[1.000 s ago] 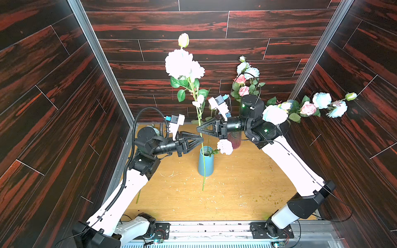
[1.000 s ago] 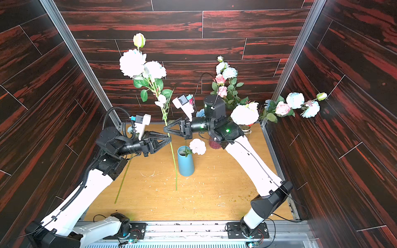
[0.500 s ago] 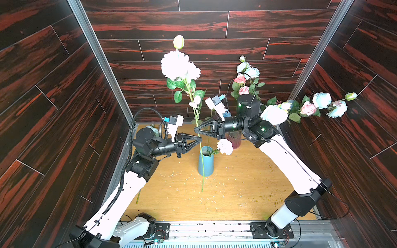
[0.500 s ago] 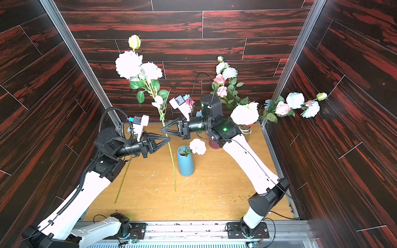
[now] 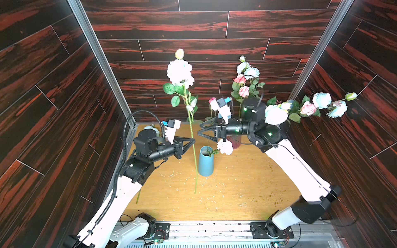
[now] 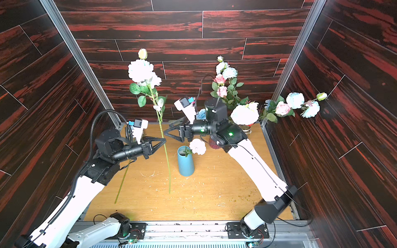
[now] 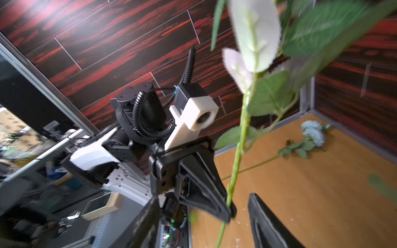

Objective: Pick out blue flowers from the vase
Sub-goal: Place the flower at the center of the board.

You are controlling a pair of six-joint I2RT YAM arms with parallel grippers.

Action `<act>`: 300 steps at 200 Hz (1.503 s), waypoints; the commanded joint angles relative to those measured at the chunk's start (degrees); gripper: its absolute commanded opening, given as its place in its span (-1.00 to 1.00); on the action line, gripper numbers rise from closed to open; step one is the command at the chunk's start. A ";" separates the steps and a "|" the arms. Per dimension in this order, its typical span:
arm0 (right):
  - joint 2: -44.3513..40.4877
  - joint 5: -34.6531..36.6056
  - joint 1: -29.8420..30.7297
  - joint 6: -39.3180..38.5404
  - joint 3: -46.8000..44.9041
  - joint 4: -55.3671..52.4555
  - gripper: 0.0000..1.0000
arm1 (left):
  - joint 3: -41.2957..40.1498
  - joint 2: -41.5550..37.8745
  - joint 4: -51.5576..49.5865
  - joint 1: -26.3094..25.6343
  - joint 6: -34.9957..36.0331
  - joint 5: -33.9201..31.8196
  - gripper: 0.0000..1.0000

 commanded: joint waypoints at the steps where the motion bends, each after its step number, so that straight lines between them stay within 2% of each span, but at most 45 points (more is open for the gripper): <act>1: -5.06 5.68 0.11 -1.64 -2.77 3.16 0.46 | 3.47 -2.53 -11.03 -0.04 4.27 -17.66 -1.00; 21: -9.08 8.56 0.17 -1.94 -6.21 5.47 0.55 | 5.27 -0.77 -16.06 -0.04 5.39 -28.98 -1.00; 48: -15.07 12.75 0.13 -2.84 -10.94 7.66 0.66 | 7.95 4.43 -24.01 0.00 6.73 -41.12 -1.00; 74: -20.76 18.28 0.14 -4.78 -14.74 8.33 0.68 | 9.79 9.81 -28.15 0.01 7.70 -47.66 -1.00; 94: -24.87 25.54 0.14 -5.78 -17.93 9.22 0.75 | 11.73 13.96 -31.11 0.01 8.31 -51.71 -1.00; 112: -27.35 27.38 0.19 -7.25 -18.81 8.06 0.79 | 12.49 16.81 -31.94 -0.02 8.95 -55.13 -1.00; 188: -33.46 33.13 0.16 -10.01 -21.00 5.50 0.87 | 15.85 32.12 -31.74 3.77 11.55 -55.62 -1.00; 225: -35.55 35.01 0.06 -10.99 -21.88 5.08 0.90 | 19.89 41.31 -36.06 4.94 12.49 -56.60 -1.00; 241: -36.21 35.75 0.17 -11.25 -22.31 5.16 0.91 | 20.68 45.63 -38.81 5.95 12.29 -54.79 -1.00; 262: -36.62 35.98 0.07 -11.46 -22.68 5.42 0.93 | 19.09 48.53 -39.36 7.14 11.80 -53.03 -1.00; 300: -35.81 35.75 0.10 -11.43 -22.64 5.54 0.94 | 16.15 52.13 -40.46 9.02 10.54 -56.26 -1.00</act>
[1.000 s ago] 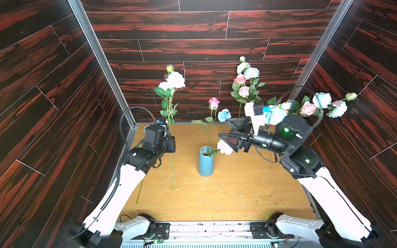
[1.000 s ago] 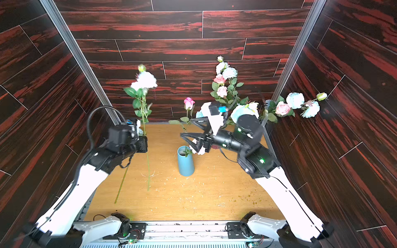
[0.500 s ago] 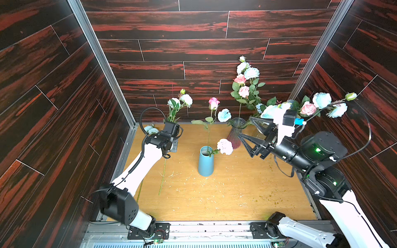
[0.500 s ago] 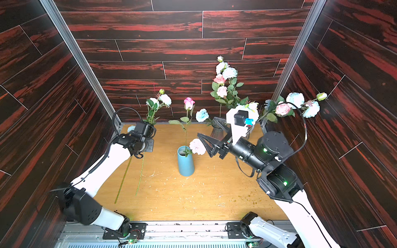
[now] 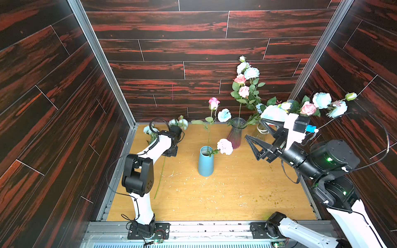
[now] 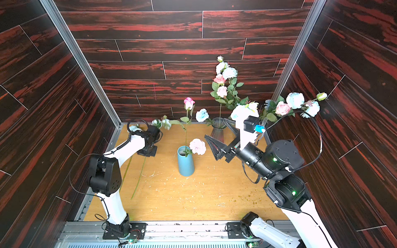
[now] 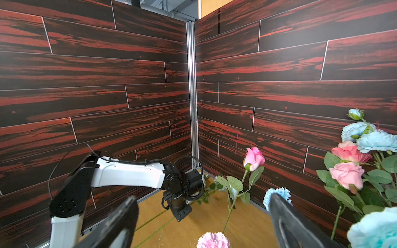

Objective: Pick out blue flowers from the vase
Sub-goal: Place the flower at the center of the board.

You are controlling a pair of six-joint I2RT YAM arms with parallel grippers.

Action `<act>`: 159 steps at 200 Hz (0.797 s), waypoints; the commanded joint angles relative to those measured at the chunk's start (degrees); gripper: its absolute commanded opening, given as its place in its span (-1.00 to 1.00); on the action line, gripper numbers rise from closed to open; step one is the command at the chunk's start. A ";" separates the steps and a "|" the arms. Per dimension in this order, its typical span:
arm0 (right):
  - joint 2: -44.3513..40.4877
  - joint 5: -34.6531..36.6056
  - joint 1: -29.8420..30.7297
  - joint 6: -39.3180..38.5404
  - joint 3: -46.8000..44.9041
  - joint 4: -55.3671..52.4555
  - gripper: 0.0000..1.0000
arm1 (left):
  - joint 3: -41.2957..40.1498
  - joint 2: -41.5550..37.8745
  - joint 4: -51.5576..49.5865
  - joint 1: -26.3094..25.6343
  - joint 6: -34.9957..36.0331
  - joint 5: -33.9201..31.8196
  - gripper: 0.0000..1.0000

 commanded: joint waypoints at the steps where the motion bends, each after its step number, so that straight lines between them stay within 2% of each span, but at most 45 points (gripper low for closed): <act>1: 0.55 0.74 0.08 -0.41 -0.39 0.02 0.94 | -2.06 0.52 -3.44 1.54 -1.26 -2.22 -1.00; 43: 1.57 0.20 0.15 -0.24 0.10 -0.01 0.94 | -5.70 0.81 -1.48 3.02 -1.43 -2.72 -1.00; 159: 2.98 -0.34 0.08 0.02 0.69 -0.12 0.94 | -5.45 5.95 -1.50 4.70 -1.31 -4.01 -1.00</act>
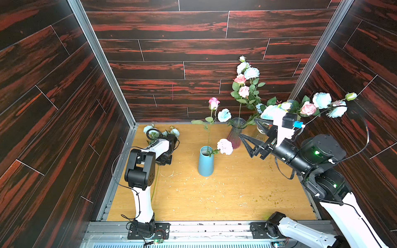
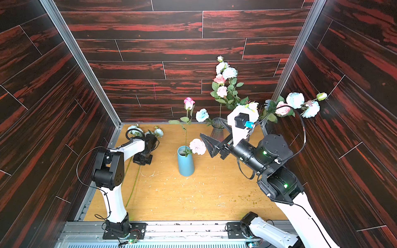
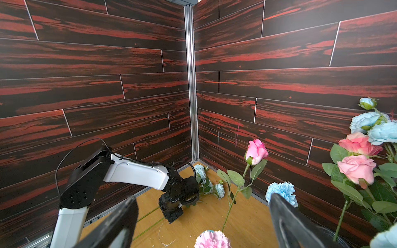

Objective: Pick out blue flowers from the vase
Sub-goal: Place the flower at the center of the board.

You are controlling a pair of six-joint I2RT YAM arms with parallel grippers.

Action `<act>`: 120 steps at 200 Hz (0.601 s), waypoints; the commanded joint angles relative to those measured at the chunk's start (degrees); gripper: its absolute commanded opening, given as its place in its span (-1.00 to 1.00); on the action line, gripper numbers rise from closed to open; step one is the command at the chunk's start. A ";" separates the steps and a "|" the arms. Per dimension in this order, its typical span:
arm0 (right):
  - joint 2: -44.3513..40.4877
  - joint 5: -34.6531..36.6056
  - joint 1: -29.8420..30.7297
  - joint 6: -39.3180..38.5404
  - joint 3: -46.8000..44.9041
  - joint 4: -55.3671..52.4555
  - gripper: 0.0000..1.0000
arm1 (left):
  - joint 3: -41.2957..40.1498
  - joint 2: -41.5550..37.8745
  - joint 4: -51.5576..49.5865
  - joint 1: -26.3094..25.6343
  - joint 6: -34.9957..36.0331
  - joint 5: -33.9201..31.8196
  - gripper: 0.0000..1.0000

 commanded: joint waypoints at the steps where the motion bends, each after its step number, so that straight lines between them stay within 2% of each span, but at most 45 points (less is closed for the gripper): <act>1: 0.16 -0.12 0.10 0.02 0.69 -0.08 0.94 | 0.27 0.47 -1.77 0.53 -0.52 -1.39 -1.00; 32: 0.59 -0.18 0.09 0.16 0.86 -0.06 0.94 | 0.35 1.24 -1.68 0.67 -0.53 -2.25 -1.00; 92: 1.83 -0.30 0.08 0.20 1.30 -0.06 0.94 | 0.43 0.83 -0.79 0.71 -0.55 -3.95 -0.73; 120: 2.52 -0.38 0.08 0.28 1.65 -0.17 0.95 | 0.01 -0.02 -0.11 0.69 -0.84 -4.73 -0.48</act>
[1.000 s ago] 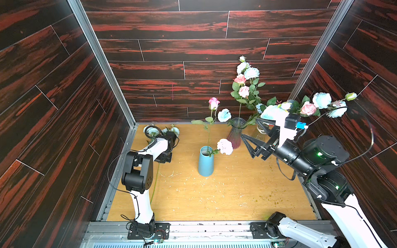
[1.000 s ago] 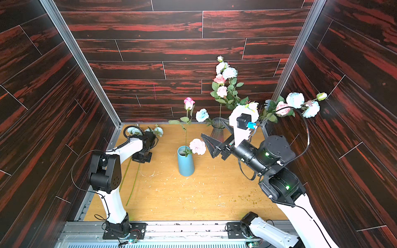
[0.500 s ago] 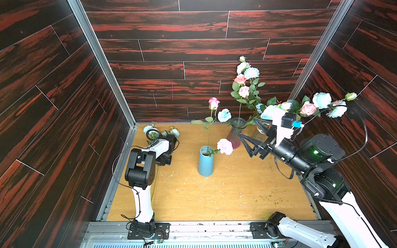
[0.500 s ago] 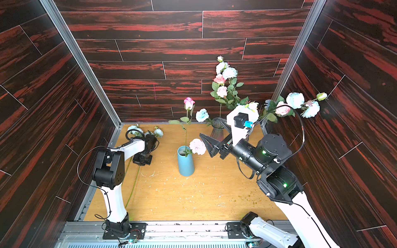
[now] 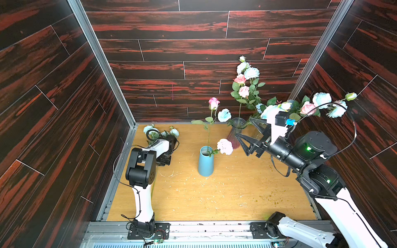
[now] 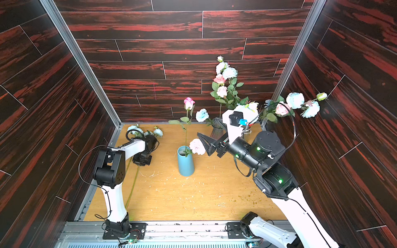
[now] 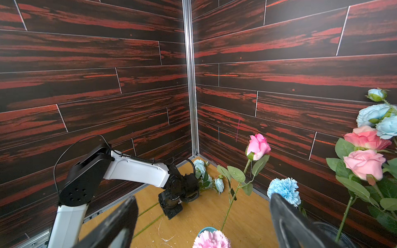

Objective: Pick out blue flowers from the vase
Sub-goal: Place the flower at the center of the board.

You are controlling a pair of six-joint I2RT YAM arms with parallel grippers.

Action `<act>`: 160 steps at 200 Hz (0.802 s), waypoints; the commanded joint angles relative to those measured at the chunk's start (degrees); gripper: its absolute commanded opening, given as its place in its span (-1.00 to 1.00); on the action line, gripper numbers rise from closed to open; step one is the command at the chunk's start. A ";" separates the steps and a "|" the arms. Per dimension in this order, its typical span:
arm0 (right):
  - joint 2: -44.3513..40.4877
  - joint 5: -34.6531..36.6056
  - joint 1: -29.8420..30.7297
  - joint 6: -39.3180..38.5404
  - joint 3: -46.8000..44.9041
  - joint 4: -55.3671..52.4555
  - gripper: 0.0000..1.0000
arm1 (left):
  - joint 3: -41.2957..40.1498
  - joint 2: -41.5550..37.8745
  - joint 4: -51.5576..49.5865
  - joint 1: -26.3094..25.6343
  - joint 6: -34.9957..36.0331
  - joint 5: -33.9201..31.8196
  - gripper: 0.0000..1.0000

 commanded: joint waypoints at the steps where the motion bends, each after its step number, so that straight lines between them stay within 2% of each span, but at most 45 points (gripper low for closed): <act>1: 0.41 -0.34 0.06 0.31 1.63 -0.13 0.95 | 0.01 -1.35 -0.69 0.38 -0.85 -1.82 -0.47; 40: 0.85 -0.47 0.07 0.38 1.81 -0.22 0.95 | 0.52 -3.31 -1.42 -0.18 -1.21 -2.23 -0.13; 63: 0.73 -0.67 0.06 0.25 1.75 -0.34 0.95 | 0.69 -9.75 -0.32 -3.22 -2.63 -3.99 -0.08; 72: 0.72 -0.45 0.08 0.16 1.64 -0.26 0.95 | 0.58 -13.64 1.77 -4.58 -3.62 -3.21 0.00; 87: 1.09 -1.05 0.12 0.29 1.55 0.12 0.95 | -2.22 -22.42 9.86 -7.30 -4.89 -0.09 0.16; 101: 1.76 -2.63 0.14 0.84 1.29 0.41 0.93 | -7.61 -30.32 21.60 -9.26 -5.87 6.55 0.32; 129: 2.19 -5.11 0.10 2.05 -0.38 1.96 0.83 | -21.02 -43.02 43.11 -12.23 -10.64 17.55 0.39; 160: -0.32 3.39 0.06 3.13 -4.01 2.36 0.75 | -28.83 -50.69 52.59 -15.94 -12.85 22.16 0.39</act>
